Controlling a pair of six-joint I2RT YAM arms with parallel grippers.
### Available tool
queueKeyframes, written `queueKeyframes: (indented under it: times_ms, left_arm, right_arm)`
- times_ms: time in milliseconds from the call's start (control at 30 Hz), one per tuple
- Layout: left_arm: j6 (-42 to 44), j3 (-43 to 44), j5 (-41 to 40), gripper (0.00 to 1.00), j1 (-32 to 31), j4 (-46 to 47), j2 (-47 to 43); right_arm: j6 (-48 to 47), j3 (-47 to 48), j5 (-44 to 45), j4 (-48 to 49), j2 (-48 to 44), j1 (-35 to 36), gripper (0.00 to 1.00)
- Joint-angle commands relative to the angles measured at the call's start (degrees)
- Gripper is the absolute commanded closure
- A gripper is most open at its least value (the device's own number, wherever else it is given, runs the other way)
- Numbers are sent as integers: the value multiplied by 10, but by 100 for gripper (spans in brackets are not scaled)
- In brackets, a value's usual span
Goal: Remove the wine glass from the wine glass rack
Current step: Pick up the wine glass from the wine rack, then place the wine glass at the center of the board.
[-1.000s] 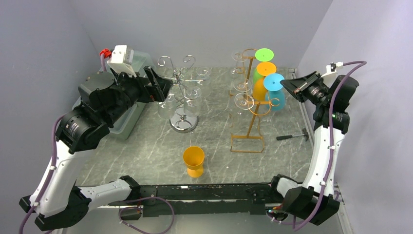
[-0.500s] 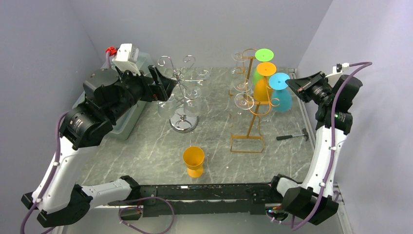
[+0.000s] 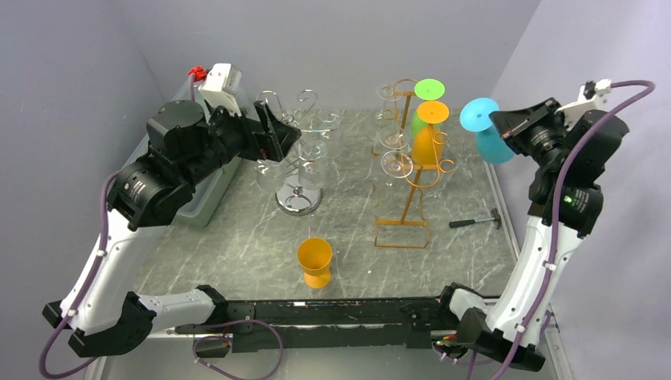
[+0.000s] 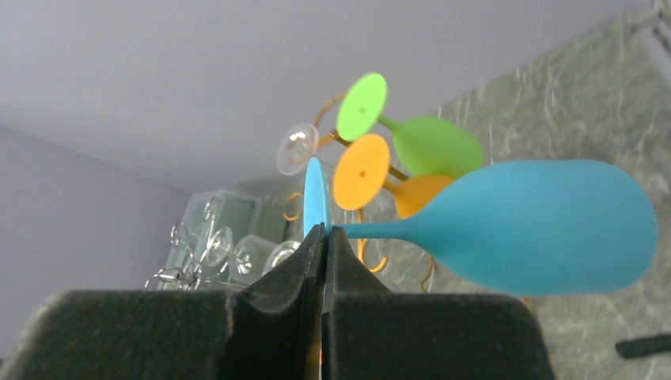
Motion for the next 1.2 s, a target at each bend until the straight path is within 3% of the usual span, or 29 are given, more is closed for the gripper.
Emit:
queueKeyframes:
  times_ms: [0, 133, 433, 533, 700, 1167]
  left_arm:
    - [1, 45, 62, 1, -1, 23, 26]
    - [9, 101, 103, 1, -1, 21, 65]
    - [14, 202, 258, 0, 1, 64, 147]
    - [-1, 218, 322, 1, 6, 100, 162]
    - [-39, 237, 393, 3, 22, 135, 178]
    - [-158, 185, 485, 22, 84, 258, 192]
  right_arm:
    - [-35, 90, 1, 7, 6, -2, 100]
    - [-17, 151, -57, 47, 30, -3, 100]
    - [111, 181, -154, 257, 51, 46, 100]
    - [111, 201, -138, 274, 72, 120, 100]
    - [58, 227, -69, 267, 111, 305, 100]
    - [3, 213, -2, 284, 155, 480, 100]
